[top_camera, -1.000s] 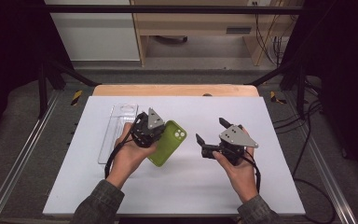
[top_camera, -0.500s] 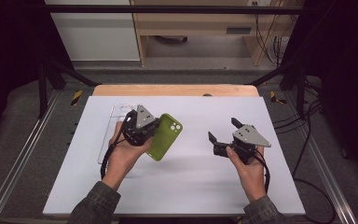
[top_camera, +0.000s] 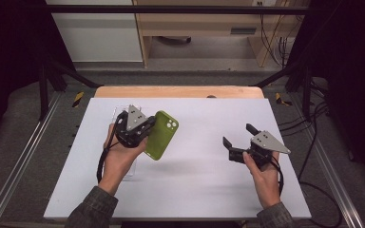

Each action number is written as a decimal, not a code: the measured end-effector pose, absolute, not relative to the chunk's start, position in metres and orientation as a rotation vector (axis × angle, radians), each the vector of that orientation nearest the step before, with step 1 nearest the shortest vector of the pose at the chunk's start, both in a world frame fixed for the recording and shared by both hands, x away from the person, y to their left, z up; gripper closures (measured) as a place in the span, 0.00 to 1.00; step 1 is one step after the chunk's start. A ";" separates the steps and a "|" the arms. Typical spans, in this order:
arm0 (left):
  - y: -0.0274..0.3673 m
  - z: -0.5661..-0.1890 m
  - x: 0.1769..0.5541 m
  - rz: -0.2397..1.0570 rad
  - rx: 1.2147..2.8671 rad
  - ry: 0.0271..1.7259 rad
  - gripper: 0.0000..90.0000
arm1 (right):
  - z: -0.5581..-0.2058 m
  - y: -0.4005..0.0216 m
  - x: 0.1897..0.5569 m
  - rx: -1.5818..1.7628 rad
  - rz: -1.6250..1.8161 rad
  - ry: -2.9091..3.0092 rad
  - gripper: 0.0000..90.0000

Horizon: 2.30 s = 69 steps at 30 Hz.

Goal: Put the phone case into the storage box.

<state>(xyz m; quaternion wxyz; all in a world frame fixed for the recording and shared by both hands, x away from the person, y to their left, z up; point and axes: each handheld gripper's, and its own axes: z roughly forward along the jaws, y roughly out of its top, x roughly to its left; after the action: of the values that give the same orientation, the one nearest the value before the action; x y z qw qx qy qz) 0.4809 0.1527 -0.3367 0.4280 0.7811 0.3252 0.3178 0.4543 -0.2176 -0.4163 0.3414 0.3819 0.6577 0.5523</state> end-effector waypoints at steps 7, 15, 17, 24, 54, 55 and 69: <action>0.160 -0.336 0.480 0.790 1.911 0.837 0.97 | -0.416 -0.229 0.451 1.019 1.460 1.687 0.06; 0.171 -0.335 0.476 0.808 1.869 0.858 0.97 | -0.416 -0.248 0.445 1.049 1.479 1.653 0.05; 0.174 -0.333 0.475 0.816 1.866 0.861 0.97 | -0.416 -0.251 0.444 1.051 1.479 1.653 0.05; 0.184 -0.326 0.471 0.839 1.823 0.874 0.97 | -0.423 -0.261 0.438 1.062 1.476 1.664 0.05; 0.221 -0.315 0.468 0.884 1.705 0.958 0.97 | -0.440 -0.262 0.419 1.015 1.469 1.689 0.04; 0.223 -0.314 0.468 0.885 1.700 0.963 0.97 | -0.441 -0.262 0.419 1.026 1.463 1.691 0.04; 0.235 -0.314 0.470 0.913 1.655 1.004 0.97 | -0.452 -0.261 0.411 0.986 1.476 1.723 0.03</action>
<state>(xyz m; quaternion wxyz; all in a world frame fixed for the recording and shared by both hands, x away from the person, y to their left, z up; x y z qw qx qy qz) 0.4701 0.2350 -0.3142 0.4801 0.6784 0.4114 0.3743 0.4106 -0.2614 -0.4519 0.3278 0.3766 0.6581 0.5636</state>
